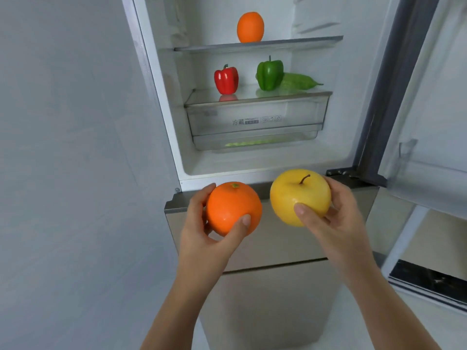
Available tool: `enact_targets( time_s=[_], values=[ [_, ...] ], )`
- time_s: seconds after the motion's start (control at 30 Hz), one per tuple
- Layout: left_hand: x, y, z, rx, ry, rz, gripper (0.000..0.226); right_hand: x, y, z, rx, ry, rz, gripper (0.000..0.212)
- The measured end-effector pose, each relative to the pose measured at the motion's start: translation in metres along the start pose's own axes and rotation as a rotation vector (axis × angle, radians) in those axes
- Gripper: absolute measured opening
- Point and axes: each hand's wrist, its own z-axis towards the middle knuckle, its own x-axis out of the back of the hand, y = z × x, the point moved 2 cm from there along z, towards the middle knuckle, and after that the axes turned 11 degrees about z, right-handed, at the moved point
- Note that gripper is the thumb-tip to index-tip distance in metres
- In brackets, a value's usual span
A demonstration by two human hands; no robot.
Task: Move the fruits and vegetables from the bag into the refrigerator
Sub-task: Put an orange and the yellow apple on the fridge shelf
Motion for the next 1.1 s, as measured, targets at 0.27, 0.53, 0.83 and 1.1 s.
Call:
enact_targets(
  time_s=[0.27, 0.53, 0.83, 1.1],
  values=[
    [-0.048, -0.010, 0.114, -0.073, -0.052, -0.128, 0.062, -0.009, 0.016, 0.111, 0.096, 0.030, -0.057, 0.057],
    [-0.063, -0.010, 0.221, -0.227, -0.014, -0.148, 0.060, -0.040, 0.010, 0.212, 0.210, 0.030, -0.089, 0.057],
    [-0.065, 0.036, 0.288, -0.417, 0.099, -0.128, 0.060, -0.054, -0.038, 0.297, 0.410, 0.030, -0.156, 0.059],
    [-0.061, 0.066, 0.355, -0.420, 0.199, 0.088, 0.060, -0.058, -0.062, 0.384, 0.440, -0.041, -0.212, 0.048]
  ],
)
